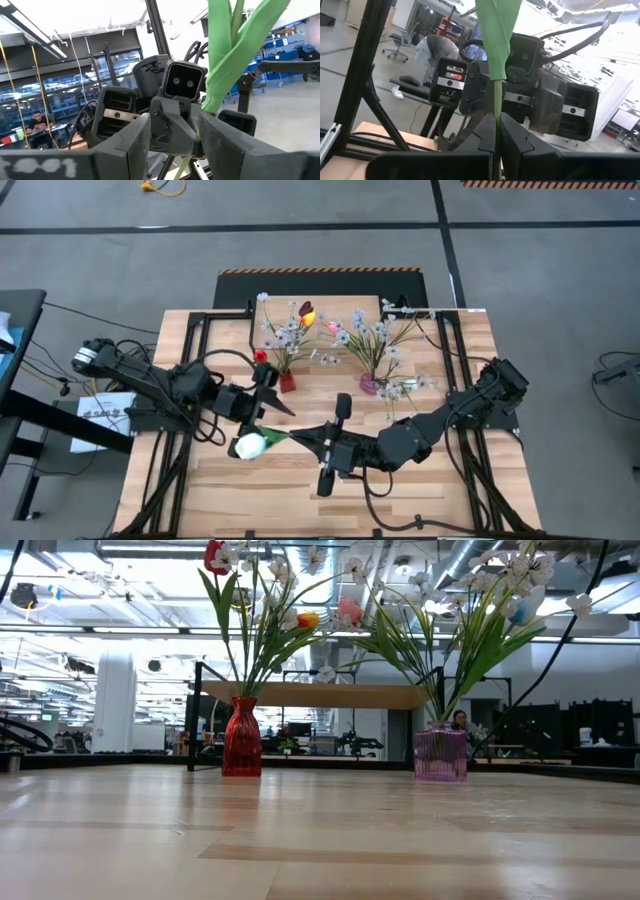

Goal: Pick and place flowers into a vace then onto a shelf
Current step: Put the white tulip into the red vase

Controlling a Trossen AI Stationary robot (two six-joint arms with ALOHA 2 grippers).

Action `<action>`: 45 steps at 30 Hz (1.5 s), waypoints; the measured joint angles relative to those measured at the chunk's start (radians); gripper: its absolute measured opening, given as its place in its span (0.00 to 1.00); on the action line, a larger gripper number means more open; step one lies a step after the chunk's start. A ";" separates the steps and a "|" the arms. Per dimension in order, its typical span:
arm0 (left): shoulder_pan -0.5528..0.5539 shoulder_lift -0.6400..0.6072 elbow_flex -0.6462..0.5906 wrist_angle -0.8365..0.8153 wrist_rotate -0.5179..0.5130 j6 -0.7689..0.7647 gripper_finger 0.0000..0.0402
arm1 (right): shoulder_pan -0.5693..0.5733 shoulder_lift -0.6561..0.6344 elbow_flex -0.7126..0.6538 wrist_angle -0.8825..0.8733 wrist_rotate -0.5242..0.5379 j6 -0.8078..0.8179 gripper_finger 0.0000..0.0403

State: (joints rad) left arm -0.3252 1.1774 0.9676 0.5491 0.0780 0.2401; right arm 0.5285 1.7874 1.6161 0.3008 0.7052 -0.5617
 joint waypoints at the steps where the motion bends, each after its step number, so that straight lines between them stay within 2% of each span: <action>1: 0.000 0.000 0.000 -0.001 0.004 0.000 0.39 | 0.000 0.000 0.000 0.001 0.000 -0.009 0.00; 10: 0.000 -0.002 0.003 -0.038 0.006 0.000 0.36 | 0.010 0.000 -0.001 0.012 0.007 -0.028 0.00; 18: -0.001 0.000 0.003 -0.044 -0.013 0.018 0.36 | 0.033 0.002 -0.001 0.037 0.059 -0.076 0.00; 26: -0.002 0.001 0.002 -0.007 0.055 0.005 0.36 | 0.010 0.002 -0.001 0.031 0.085 -0.067 0.00; 36: -0.002 0.001 0.001 0.002 0.061 0.020 0.36 | 0.005 0.002 -0.001 0.027 0.079 -0.059 0.00; 40: -0.002 0.001 0.001 0.002 0.047 0.032 0.30 | 0.005 0.002 -0.001 0.025 0.079 -0.058 0.00; 45: -0.002 0.001 0.001 0.002 0.042 0.069 0.14 | 0.005 0.002 -0.001 0.021 0.075 -0.055 0.00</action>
State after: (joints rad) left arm -0.3275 1.1782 0.9688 0.5507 0.1199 0.3095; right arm 0.5339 1.7889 1.6154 0.3215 0.7798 -0.6165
